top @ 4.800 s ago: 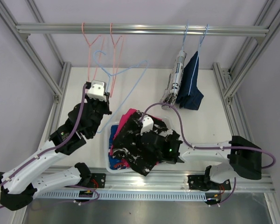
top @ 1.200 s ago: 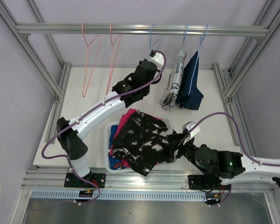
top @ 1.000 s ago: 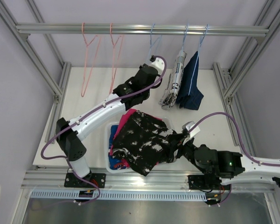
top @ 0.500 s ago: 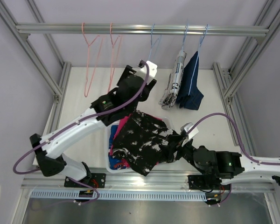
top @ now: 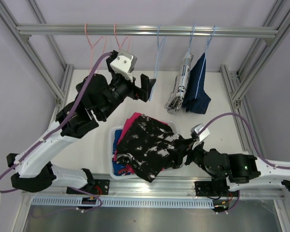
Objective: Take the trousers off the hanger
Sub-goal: Place the hanger at the clothesline, then pick up the hanger from the clothesline.
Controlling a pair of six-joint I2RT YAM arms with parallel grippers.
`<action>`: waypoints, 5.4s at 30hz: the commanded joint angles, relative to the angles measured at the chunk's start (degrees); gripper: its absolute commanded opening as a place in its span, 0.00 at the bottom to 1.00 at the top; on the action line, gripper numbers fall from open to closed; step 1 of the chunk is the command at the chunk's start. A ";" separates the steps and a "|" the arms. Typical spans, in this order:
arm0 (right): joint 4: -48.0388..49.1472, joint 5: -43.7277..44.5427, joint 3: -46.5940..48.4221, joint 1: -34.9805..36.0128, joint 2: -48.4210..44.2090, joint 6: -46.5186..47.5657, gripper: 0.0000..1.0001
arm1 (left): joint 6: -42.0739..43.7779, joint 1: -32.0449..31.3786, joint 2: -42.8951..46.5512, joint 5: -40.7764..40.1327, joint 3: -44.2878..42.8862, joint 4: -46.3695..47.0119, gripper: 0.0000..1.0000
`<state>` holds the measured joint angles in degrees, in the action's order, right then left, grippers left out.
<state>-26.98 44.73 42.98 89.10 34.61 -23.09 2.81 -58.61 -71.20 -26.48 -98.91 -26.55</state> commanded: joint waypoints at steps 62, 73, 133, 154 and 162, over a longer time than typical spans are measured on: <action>-30.41 20.84 13.71 -0.59 -4.55 -13.47 0.82 | -28.99 19.67 -47.27 53.72 -21.15 31.37 0.83; -30.50 20.92 13.62 -0.68 -1.92 -13.21 0.82 | -34.54 19.67 -47.72 58.03 -20.97 35.42 0.52; -29.09 18.38 13.97 -1.03 -1.21 -11.27 0.84 | -45.61 19.06 -33.76 54.52 -26.96 32.89 0.00; -25.58 14.42 13.09 -0.95 -5.61 -8.47 0.87 | -36.92 11.43 1.03 38.62 -0.24 16.80 0.01; -24.17 12.57 13.53 -1.03 -3.24 -6.70 0.87 | -29.97 2.37 12.48 19.92 11.80 15.55 0.01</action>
<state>-53.56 57.93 56.10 88.01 29.85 -31.20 -30.59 -54.50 -62.04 3.62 -90.02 -17.37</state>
